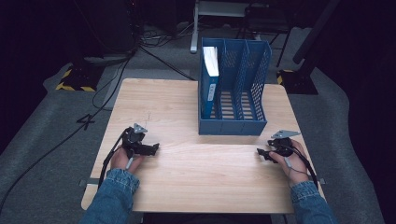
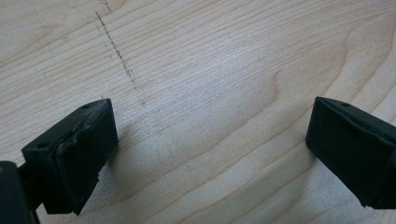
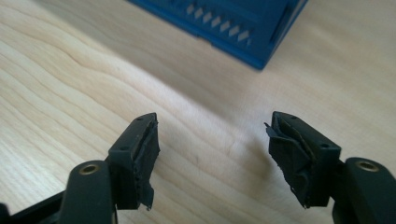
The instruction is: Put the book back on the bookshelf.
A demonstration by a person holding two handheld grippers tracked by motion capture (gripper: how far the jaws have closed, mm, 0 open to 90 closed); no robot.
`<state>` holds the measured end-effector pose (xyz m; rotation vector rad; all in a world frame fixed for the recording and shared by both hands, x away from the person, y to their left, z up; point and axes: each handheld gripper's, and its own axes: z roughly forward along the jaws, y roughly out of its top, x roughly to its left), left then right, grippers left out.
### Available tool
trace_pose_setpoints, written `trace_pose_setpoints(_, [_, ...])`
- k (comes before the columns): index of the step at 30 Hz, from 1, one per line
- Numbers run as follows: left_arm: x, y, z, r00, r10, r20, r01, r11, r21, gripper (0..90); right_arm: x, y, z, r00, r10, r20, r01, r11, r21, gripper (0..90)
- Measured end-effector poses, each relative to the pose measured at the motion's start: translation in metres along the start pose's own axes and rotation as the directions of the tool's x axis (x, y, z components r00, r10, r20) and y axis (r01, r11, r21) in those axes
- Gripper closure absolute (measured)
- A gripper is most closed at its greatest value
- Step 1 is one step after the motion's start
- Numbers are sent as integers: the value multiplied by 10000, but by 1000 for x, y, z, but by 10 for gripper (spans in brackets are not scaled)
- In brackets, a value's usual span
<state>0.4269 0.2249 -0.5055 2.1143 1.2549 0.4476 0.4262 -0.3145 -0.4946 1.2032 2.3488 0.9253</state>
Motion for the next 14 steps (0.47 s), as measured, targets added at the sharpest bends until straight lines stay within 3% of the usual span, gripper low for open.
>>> trace_pose_setpoints(4, [0, 0, 0, 10000, 9, -1, -9, 10000, -5, 26, -4, -7, 6, 10000, 36, 38, -32, 9966, -820, 242])
trace_pose_setpoints(10, [0, 1, 1, 10000, 44, -20, -44, 10000, -20, 24, -5, -6, 8, 9995, 229, 230, -211, 9969, -755, 161])
trace_pose_setpoints(14, [0, 1, 1, 10000, -11, -37, 11, 10000, -7, 24, -5, -6, 8, 9994, 240, 265, -220, 9970, -737, 155])
